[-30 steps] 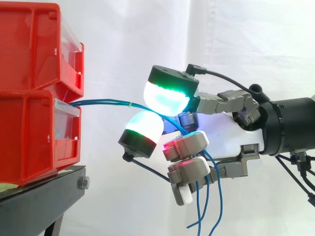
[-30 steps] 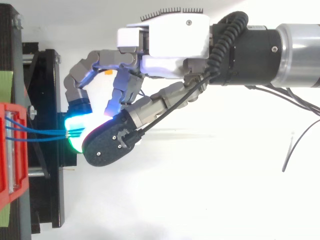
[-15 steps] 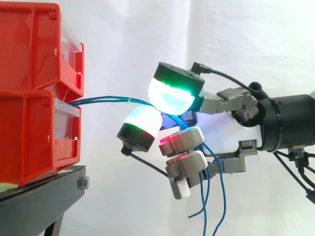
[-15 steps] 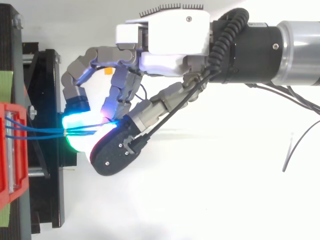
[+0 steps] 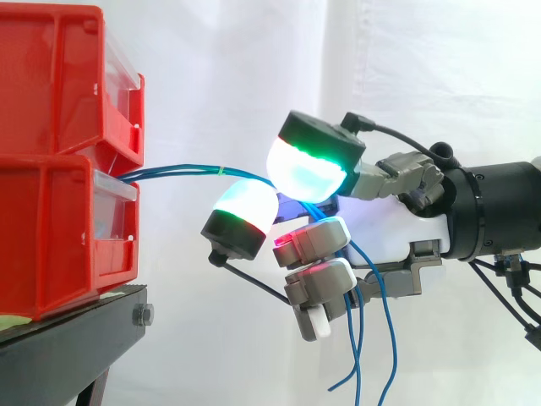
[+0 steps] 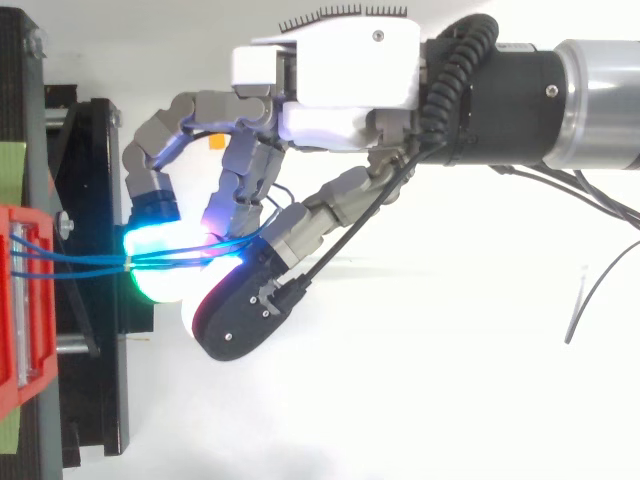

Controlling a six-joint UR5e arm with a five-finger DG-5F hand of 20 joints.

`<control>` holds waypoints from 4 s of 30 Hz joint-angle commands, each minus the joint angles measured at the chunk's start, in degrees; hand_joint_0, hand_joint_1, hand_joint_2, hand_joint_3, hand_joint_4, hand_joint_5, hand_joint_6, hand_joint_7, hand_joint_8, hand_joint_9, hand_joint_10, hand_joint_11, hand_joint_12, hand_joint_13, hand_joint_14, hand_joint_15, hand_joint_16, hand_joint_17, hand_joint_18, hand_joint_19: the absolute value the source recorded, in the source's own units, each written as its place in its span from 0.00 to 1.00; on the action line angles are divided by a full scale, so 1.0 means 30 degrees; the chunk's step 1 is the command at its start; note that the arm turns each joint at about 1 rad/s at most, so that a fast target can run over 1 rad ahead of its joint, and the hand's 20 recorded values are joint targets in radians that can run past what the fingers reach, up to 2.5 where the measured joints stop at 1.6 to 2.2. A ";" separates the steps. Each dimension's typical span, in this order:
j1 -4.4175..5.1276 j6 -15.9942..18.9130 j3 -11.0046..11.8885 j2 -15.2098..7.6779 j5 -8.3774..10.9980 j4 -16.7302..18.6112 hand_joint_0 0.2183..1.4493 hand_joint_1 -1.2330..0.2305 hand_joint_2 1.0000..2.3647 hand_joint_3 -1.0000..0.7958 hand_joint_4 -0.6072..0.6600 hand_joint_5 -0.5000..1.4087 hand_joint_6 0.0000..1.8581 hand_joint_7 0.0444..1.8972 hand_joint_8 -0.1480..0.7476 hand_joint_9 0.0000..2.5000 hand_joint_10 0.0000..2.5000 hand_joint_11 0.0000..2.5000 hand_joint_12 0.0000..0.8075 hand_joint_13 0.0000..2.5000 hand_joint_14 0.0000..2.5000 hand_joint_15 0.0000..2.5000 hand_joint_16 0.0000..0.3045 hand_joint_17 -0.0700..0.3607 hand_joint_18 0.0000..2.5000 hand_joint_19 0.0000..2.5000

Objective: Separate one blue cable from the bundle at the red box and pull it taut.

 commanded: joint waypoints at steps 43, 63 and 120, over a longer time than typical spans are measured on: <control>-0.0007 0.0000 0.0062 0.0000 0.0000 -0.0025 0.23 0.33 0.00 0.28 0.56 0.17 0.45 0.53 0.52 0.49 0.00 0.58 0.44 0.47 0.01 0.49 0.14 0.39 0.36 0.31; -0.0007 0.0000 0.0091 0.0000 0.0000 -0.0025 0.38 0.27 0.01 0.37 0.49 0.17 0.45 0.57 0.49 0.47 0.01 0.58 0.41 0.45 0.01 0.49 0.13 0.36 0.33 0.33; -0.0036 0.0029 0.0150 0.0029 0.0000 -0.0259 0.33 0.41 0.00 0.28 0.53 0.18 0.44 0.57 0.49 0.49 0.01 0.58 0.39 0.45 0.01 0.49 0.12 0.35 0.32 0.32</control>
